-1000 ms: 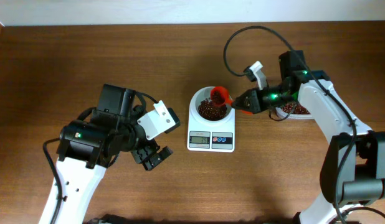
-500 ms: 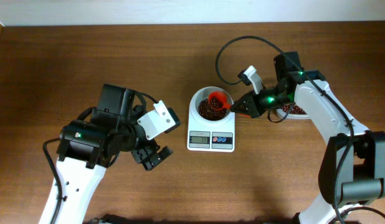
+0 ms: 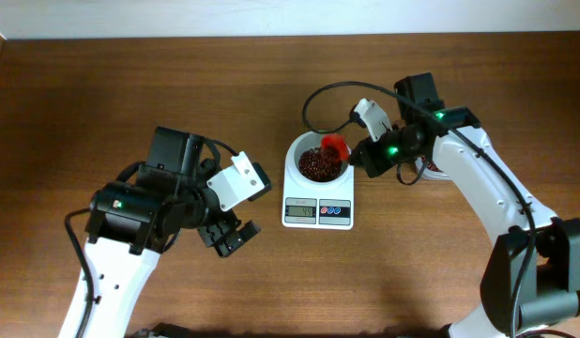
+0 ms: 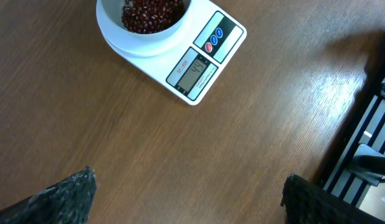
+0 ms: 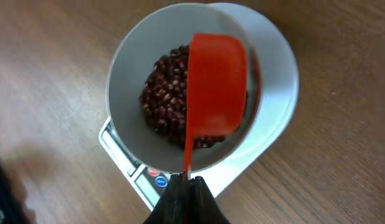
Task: Scoop and weigh 50g on scale
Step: 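Carry the scoop over the white bowl with the right gripper, then tilt the scoop to pour beans gradually into the bowl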
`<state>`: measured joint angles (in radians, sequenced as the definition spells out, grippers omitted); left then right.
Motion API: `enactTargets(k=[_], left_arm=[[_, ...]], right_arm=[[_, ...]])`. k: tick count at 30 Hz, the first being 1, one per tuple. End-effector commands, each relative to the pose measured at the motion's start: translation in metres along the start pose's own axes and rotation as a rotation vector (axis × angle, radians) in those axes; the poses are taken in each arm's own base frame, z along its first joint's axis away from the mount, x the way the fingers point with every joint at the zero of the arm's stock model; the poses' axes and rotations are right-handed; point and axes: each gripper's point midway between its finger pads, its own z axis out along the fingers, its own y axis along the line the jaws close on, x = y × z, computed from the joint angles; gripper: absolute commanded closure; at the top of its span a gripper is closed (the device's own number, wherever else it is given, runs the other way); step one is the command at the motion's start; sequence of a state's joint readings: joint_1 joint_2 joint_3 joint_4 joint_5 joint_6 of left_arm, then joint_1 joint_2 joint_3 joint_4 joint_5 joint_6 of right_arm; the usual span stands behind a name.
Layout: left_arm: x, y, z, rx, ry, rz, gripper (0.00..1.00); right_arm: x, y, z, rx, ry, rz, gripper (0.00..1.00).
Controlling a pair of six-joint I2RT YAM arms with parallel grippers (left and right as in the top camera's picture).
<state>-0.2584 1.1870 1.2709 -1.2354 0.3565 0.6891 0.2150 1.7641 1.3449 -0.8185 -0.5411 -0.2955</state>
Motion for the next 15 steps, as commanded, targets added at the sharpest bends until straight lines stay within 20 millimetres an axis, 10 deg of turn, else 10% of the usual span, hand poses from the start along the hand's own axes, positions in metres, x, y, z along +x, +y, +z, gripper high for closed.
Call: enactTargets(k=[1,15], left_arm=[[-0.006,0.001,-0.005,-0.004,-0.023,0.018,0.01],[-0.006,0.001,-0.005,-0.004,-0.023,0.018,0.01]], right_arm=[[-0.013,0.013,-0.012,-0.004,-0.043,-0.039,0.96],[-0.01,0.033,-0.014,-0.105,-0.037,0.023,0.96]])
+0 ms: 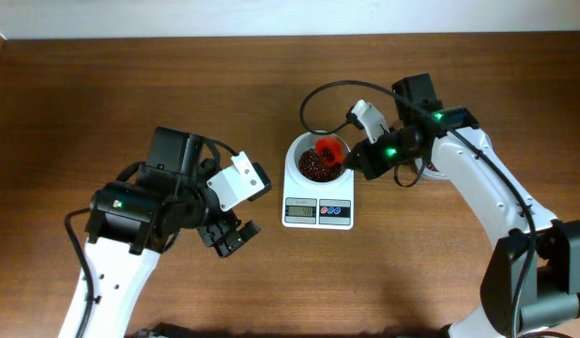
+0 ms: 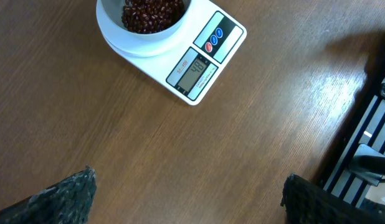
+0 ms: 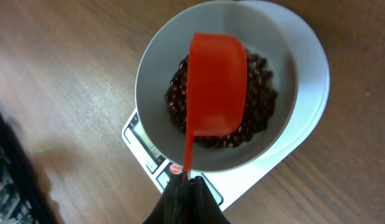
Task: Scoop and weigh 50g on scale
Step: 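Tilt the scoop to pour beans gradually into the bowl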
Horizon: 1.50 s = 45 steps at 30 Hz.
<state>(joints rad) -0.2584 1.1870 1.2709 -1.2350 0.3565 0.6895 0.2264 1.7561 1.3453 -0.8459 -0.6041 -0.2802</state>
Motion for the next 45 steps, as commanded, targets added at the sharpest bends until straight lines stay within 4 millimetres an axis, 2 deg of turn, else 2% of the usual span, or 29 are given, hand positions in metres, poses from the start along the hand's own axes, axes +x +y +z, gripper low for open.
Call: enactTargets(k=[1,8,10,13,15,17,18,19,20,21,22,23,26,33,36,37,38,39,40,45], left_arm=[[-0.006,0.001,-0.005,-0.004,-0.023,0.018,0.01],[-0.006,0.001,-0.005,-0.004,-0.023,0.018,0.01],[-0.006,0.001,-0.005,-0.004,-0.023,0.018,0.01],[-0.006,0.001,-0.005,-0.004,-0.023,0.018,0.01],[-0.006,0.001,-0.005,-0.004,-0.023,0.018,0.01],[-0.006,0.001,-0.005,-0.004,-0.023,0.018,0.01],[-0.006,0.001,-0.005,-0.004,-0.023,0.018,0.01],[-0.006,0.001,-0.005,-0.004,-0.023,0.018,0.01],[-0.006,0.001,-0.005,-0.004,-0.023,0.018,0.01],[-0.006,0.001,-0.005,-0.004,-0.023,0.018,0.01],[-0.006,0.001,-0.005,-0.004,-0.023,0.018,0.01],[-0.006,0.001,-0.005,-0.004,-0.023,0.018,0.01],[-0.006,0.001,-0.005,-0.004,-0.023,0.018,0.01],[-0.006,0.001,-0.005,-0.004,-0.023,0.018,0.01],[-0.006,0.001,-0.005,-0.004,-0.023,0.018,0.01],[-0.006,0.001,-0.005,-0.004,-0.023,0.018,0.01],[-0.006,0.001,-0.005,-0.004,-0.023,0.018,0.01],[-0.006,0.001,-0.005,-0.004,-0.023,0.018,0.01],[-0.006,0.001,-0.005,-0.004,-0.023,0.018,0.01],[-0.006,0.001,-0.005,-0.004,-0.023,0.018,0.01]], right_arm=[[-0.01,0.019,-0.012,-0.049,-0.039,0.007,0.96],[-0.011,0.02,-0.012,-0.055,-0.045,-0.002,0.96],[-0.012,0.022,-0.012,-0.066,-0.047,0.029,0.96],[-0.026,0.019,-0.013,-0.064,-0.096,0.192,0.96],[-0.026,0.021,-0.011,-0.059,-0.09,0.193,0.96],[-0.022,0.013,-0.007,0.02,-0.069,0.197,0.96],[-0.025,0.031,-0.007,-0.071,-0.076,0.17,0.96],[-0.022,0.035,-0.004,-0.071,-0.062,0.149,0.96],[-0.012,0.008,-0.003,0.102,-0.026,0.246,0.96],[-0.015,0.009,-0.005,0.108,-0.034,0.239,0.96],[-0.024,0.021,-0.008,0.052,-0.058,0.213,0.96],[-0.024,0.011,-0.01,0.122,-0.058,0.237,0.96],[-0.036,0.031,-0.012,0.011,-0.088,0.22,0.96],[-0.031,0.035,-0.012,-0.013,-0.067,0.238,0.96],[-0.03,0.029,-0.013,0.01,-0.069,0.246,0.96],[-0.03,0.032,-0.013,-0.007,-0.067,0.245,0.96],[-0.034,0.047,-0.014,-0.089,-0.079,0.159,0.96],[-0.028,0.024,-0.013,0.045,-0.062,0.26,0.96],[-0.022,0.012,-0.014,0.117,-0.049,0.3,0.96],[-0.026,0.018,-0.013,0.08,-0.058,0.294,0.96]])
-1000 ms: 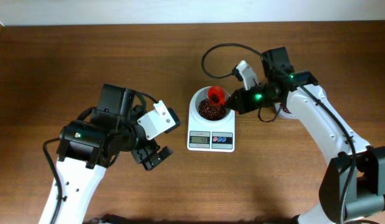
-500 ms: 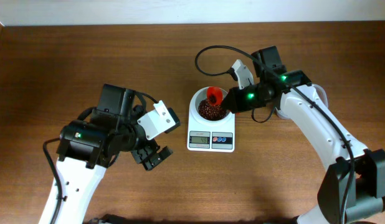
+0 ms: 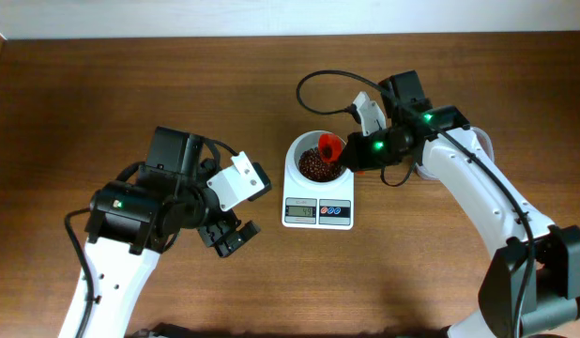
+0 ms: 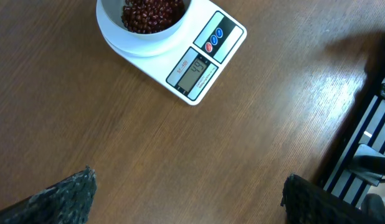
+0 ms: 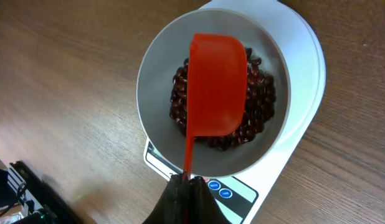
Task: Scoop and weigh 50g on scale
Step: 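Tilt the scoop to pour beans gradually into the bowl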
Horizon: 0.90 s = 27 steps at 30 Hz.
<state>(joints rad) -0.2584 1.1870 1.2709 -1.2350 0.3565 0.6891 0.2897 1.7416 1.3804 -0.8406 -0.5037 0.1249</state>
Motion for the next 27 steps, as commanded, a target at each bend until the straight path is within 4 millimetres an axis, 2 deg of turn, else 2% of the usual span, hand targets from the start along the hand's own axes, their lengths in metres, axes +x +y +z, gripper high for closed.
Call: enactTargets(k=[1,9,11,12,14,20,21,22,23,24,27], left_arm=[[-0.006,0.001,-0.005,-0.004,-0.023,0.018,0.01],[-0.006,0.001,-0.005,-0.004,-0.023,0.018,0.01],[-0.006,0.001,-0.005,-0.004,-0.023,0.018,0.01],[-0.006,0.001,-0.005,-0.004,-0.023,0.018,0.01],[-0.006,0.001,-0.005,-0.004,-0.023,0.018,0.01],[-0.006,0.001,-0.005,-0.004,-0.023,0.018,0.01],[-0.006,0.001,-0.005,-0.004,-0.023,0.018,0.01],[-0.006,0.001,-0.005,-0.004,-0.023,0.018,0.01],[-0.006,0.001,-0.005,-0.004,-0.023,0.018,0.01],[-0.006,0.001,-0.005,-0.004,-0.023,0.018,0.01],[-0.006,0.001,-0.005,-0.004,-0.023,0.018,0.01]], right_arm=[[-0.011,0.012,-0.015,-0.009,-0.048,-0.029,0.96],[-0.01,0.014,-0.015,-0.024,-0.046,-0.029,0.96],[-0.007,0.041,-0.017,-0.177,-0.038,-0.145,0.96],[-0.006,0.046,-0.018,-0.207,-0.039,-0.175,0.96],[-0.005,0.012,-0.014,-0.013,-0.028,-0.041,0.96],[-0.007,0.02,-0.015,-0.058,-0.035,-0.049,0.96],[-0.006,0.046,-0.019,-0.208,-0.041,-0.177,0.96],[-0.008,0.042,-0.018,-0.178,-0.046,-0.187,0.96],[-0.007,0.021,-0.015,-0.061,-0.035,-0.105,0.96],[-0.004,0.01,-0.015,0.004,-0.024,-0.072,0.96],[-0.005,0.014,-0.015,-0.02,-0.026,-0.074,0.96]])
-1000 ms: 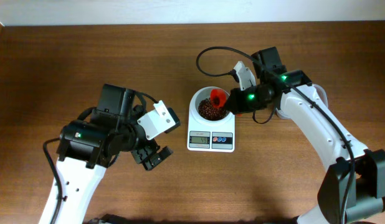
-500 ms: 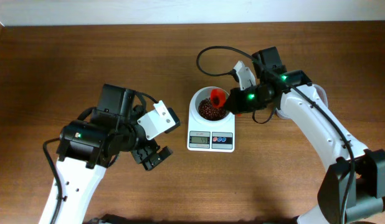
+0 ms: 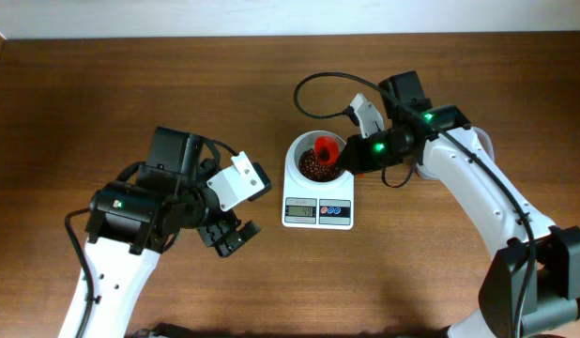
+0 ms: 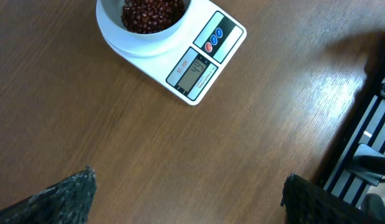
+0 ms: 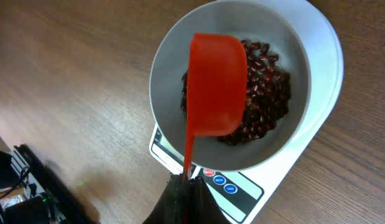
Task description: Scoop and weigh 50g on scale
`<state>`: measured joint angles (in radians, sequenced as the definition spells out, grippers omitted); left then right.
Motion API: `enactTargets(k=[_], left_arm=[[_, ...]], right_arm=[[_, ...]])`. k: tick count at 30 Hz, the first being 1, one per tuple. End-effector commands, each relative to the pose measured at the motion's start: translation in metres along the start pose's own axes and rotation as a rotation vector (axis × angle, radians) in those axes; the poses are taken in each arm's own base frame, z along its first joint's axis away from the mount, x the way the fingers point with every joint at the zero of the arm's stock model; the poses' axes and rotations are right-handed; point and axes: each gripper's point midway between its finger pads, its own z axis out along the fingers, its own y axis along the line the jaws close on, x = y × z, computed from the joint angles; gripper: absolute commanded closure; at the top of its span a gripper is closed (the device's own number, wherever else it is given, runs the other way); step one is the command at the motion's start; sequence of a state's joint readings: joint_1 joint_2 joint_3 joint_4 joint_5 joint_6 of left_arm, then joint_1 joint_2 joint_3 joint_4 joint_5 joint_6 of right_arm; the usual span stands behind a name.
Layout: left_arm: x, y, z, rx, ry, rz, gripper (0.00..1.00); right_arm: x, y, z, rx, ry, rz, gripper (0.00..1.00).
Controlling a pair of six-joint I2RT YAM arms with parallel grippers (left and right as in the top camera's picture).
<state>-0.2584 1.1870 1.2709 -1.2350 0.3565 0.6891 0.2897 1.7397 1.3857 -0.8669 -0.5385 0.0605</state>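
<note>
A white scale [image 3: 317, 210] carries a white bowl [image 3: 297, 150] of dark red beans [image 3: 313, 167]. My right gripper [image 3: 351, 160] is shut on the thin handle of a red scoop [image 3: 328, 148] held over the bowl. From the right wrist, the scoop [image 5: 217, 84] covers the bowl's left half and beans [image 5: 267, 87] show to its right; the gripper [image 5: 186, 180] pinches the handle's end. My left gripper [image 3: 229, 237] hangs open over bare wood, left of the scale. In the left wrist view, the display [image 4: 194, 70] reads about 49.
A white container [image 3: 482, 145] sits half hidden behind the right arm. A black cable [image 3: 313, 99] loops above the bowl. A dark rack [image 4: 367, 137] lies at the right of the left wrist view. Brown wood surrounds the scale.
My right gripper has shifted slightly, so the bowl sits further right in its wrist view. The display still reads about 49. The left arm has not moved.
The scoop was held over the bowl at every moment, gripped by my right gripper. The display read about 44, then about 48, then about 49, where it stands now. The left gripper stayed open in the same place throughout.
</note>
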Motion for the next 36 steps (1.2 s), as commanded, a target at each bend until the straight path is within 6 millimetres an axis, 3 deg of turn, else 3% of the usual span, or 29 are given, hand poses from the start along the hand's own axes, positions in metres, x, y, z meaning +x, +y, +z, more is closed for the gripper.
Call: enactTargets(k=[1,14,17,19,32,33,35,36], left_arm=[[-0.006,0.001,-0.005,-0.004,-0.023,0.018,0.01],[-0.006,0.001,-0.005,-0.004,-0.023,0.018,0.01],[-0.006,0.001,-0.005,-0.004,-0.023,0.018,0.01],[-0.006,0.001,-0.005,-0.004,-0.023,0.018,0.01],[-0.006,0.001,-0.005,-0.004,-0.023,0.018,0.01],[-0.006,0.001,-0.005,-0.004,-0.023,0.018,0.01],[-0.006,0.001,-0.005,-0.004,-0.023,0.018,0.01],[-0.006,0.001,-0.005,-0.004,-0.023,0.018,0.01]], right_arm=[[-0.01,0.007,-0.013,0.015,-0.047,-0.021,0.96],[-0.012,0.009,-0.013,0.003,-0.053,-0.025,0.96],[-0.012,0.037,-0.016,-0.154,-0.06,-0.155,0.96],[-0.009,0.0,-0.014,0.057,-0.045,0.004,0.96],[-0.009,0.003,-0.013,0.041,-0.043,-0.005,0.96],[-0.008,0.005,-0.013,0.025,-0.042,-0.006,0.96],[-0.008,0.042,-0.016,-0.187,-0.05,-0.176,0.96],[-0.009,0.026,-0.014,-0.091,-0.043,-0.109,0.96]])
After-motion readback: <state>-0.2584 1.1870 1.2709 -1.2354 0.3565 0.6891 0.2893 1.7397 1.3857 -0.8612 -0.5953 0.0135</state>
